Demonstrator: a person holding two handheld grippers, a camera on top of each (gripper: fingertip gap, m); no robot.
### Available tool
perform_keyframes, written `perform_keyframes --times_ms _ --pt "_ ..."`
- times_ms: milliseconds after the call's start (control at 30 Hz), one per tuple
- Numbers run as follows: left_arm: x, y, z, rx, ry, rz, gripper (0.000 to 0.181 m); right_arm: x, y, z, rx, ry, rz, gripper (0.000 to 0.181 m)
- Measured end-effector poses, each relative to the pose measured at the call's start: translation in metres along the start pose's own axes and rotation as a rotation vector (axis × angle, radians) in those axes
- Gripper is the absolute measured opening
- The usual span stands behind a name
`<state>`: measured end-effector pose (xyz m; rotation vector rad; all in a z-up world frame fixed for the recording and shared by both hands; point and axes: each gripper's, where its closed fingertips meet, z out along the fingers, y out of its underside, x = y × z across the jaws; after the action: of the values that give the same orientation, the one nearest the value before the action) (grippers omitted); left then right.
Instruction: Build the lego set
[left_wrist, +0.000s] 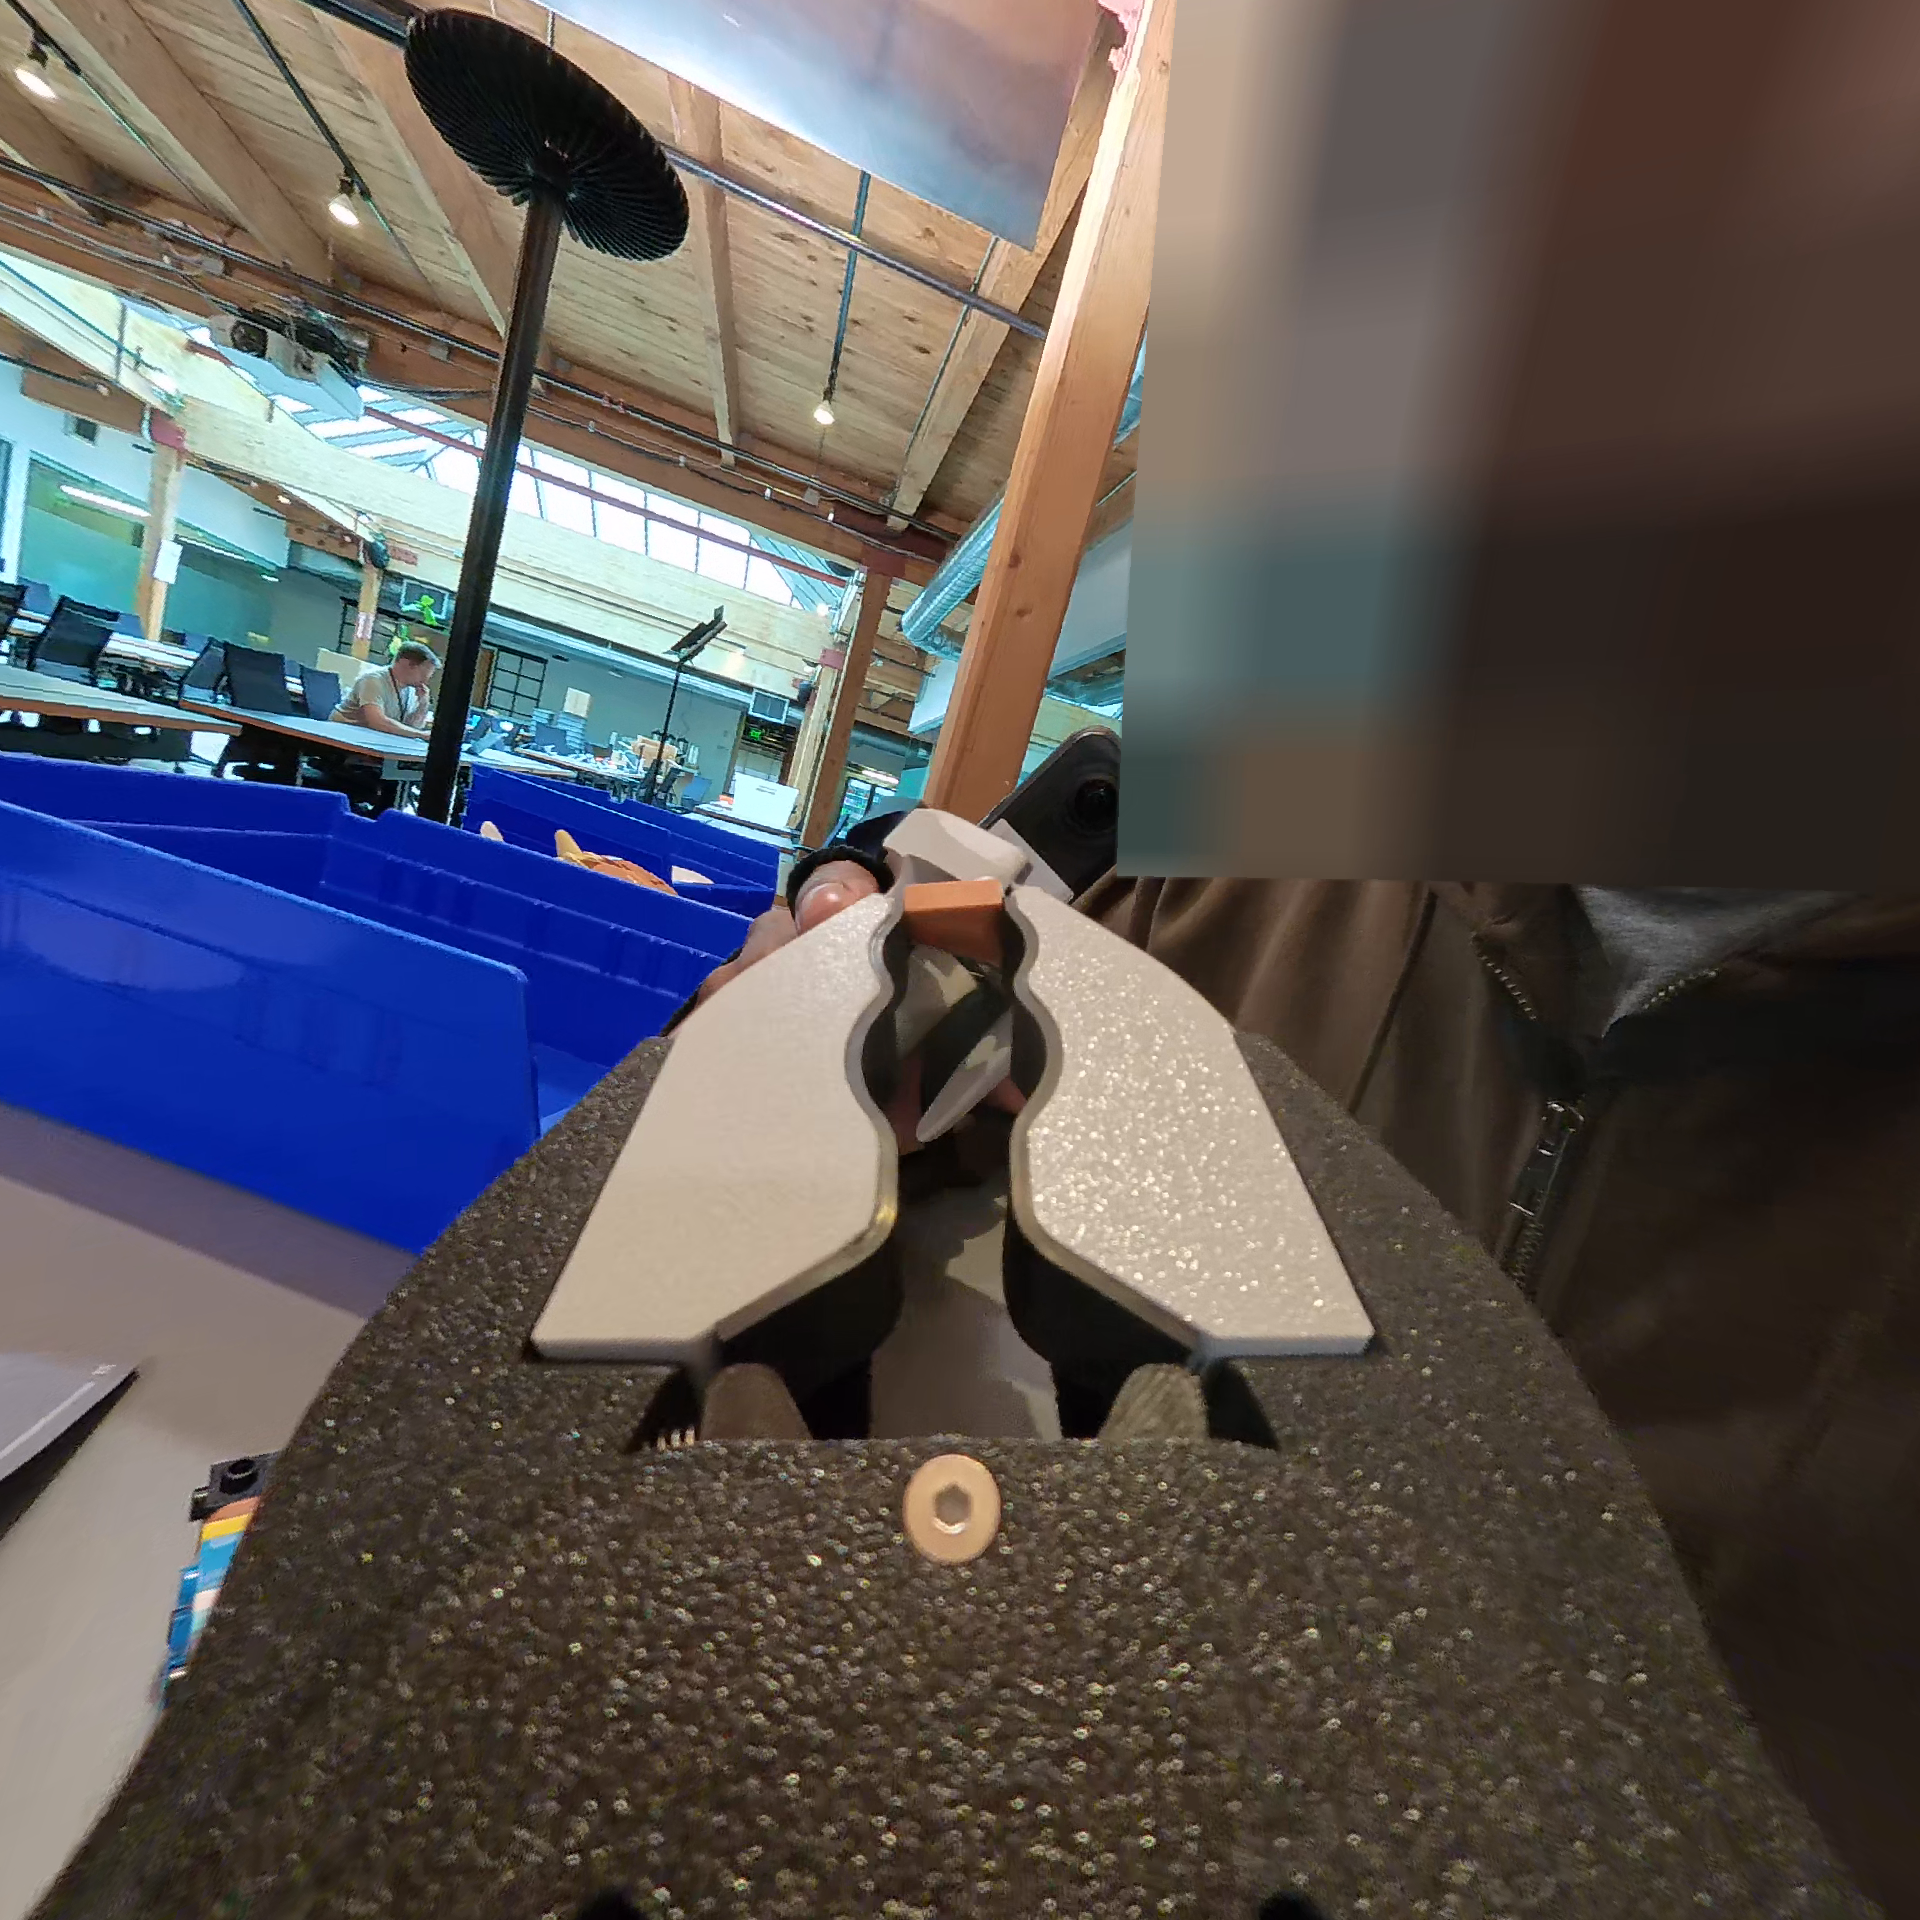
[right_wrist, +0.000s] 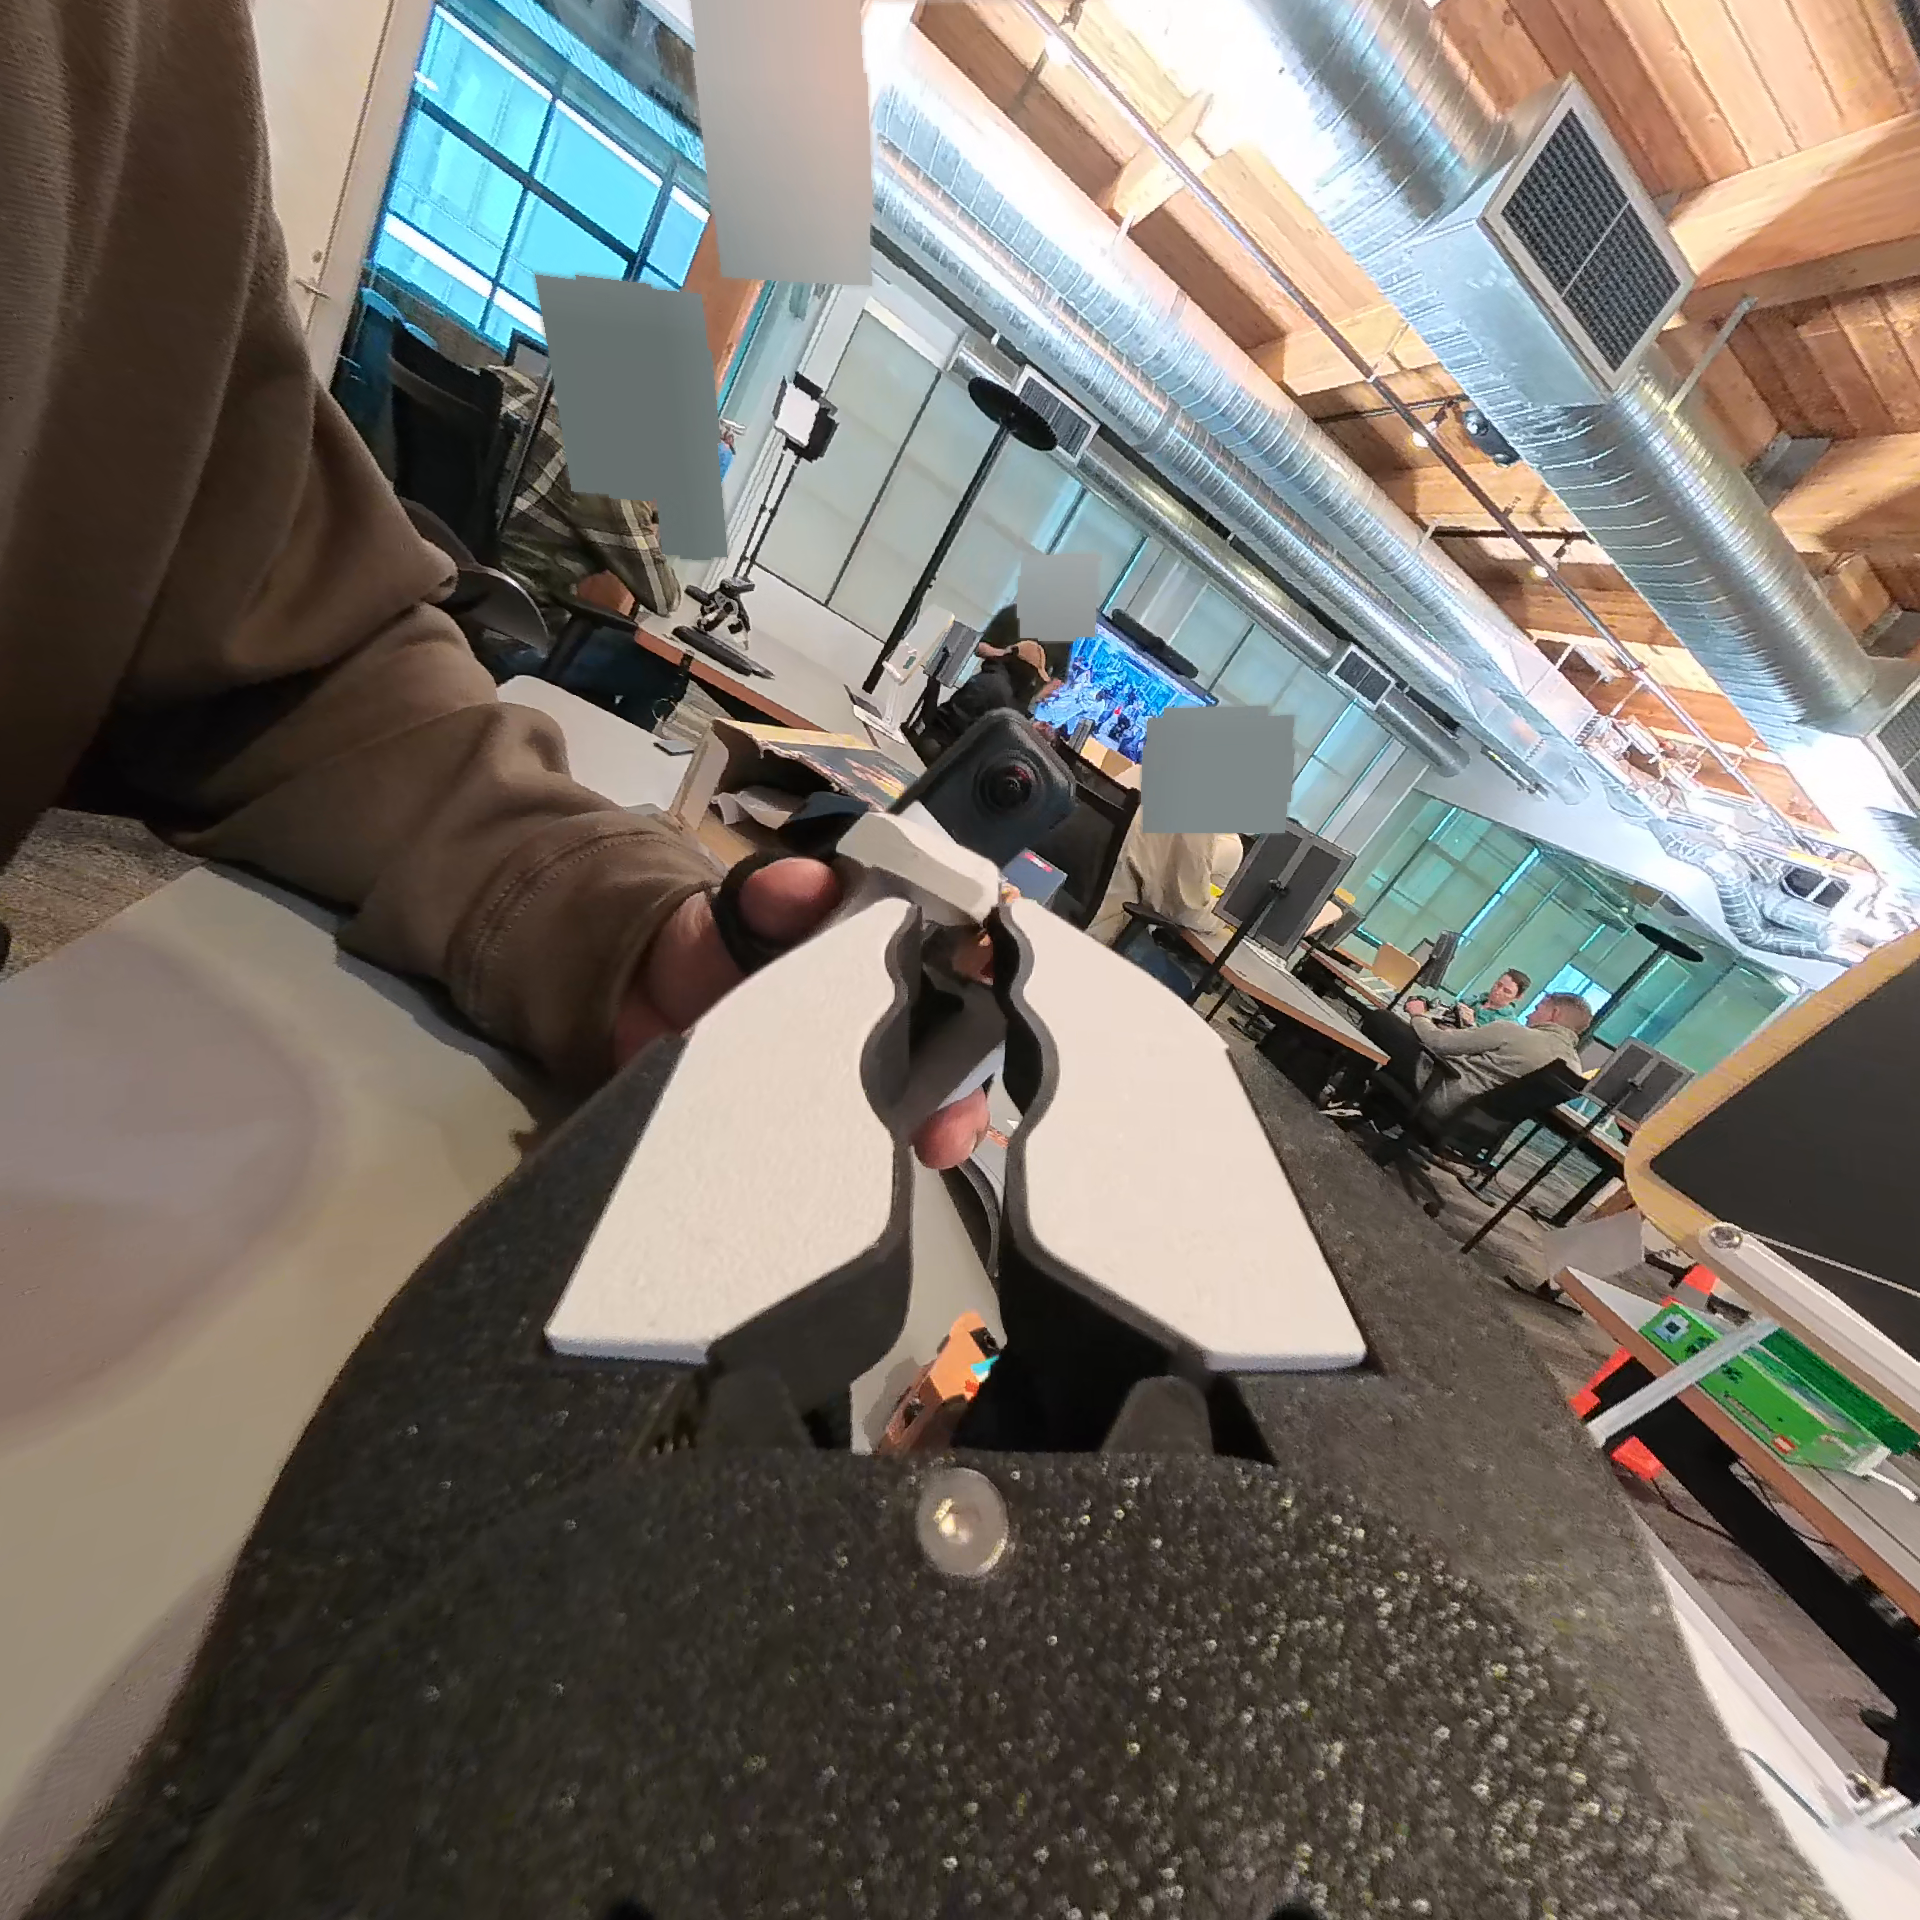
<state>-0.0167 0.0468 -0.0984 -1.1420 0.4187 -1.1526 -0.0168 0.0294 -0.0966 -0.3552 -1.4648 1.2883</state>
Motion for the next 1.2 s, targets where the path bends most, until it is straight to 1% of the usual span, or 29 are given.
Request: perform_keyframes --times_ms 333,500,800,1200 --pt "0.002 -0.001 0.0 -0.001 0.012 -0.003 0.017 0.006 -0.006 -0.003 0.015 0.002 -0.022 0.012" --pt "0.004 0.001 0.001 -0.006 0.02 -0.006 0.017 0.007 -0.002 -0.003 -0.002 -0.016 0.018 0.011" --pt "0.003 0.0 0.001 0.004 0.027 -0.029 0.017 0.008 -0.001 -0.002 -0.001 -0.015 0.031 0.011" --pt "0.0 -0.003 0.0 0.036 0.025 -0.081 0.017 0.011 0.001 0.0 -0.017 0.016 0.058 0.01"
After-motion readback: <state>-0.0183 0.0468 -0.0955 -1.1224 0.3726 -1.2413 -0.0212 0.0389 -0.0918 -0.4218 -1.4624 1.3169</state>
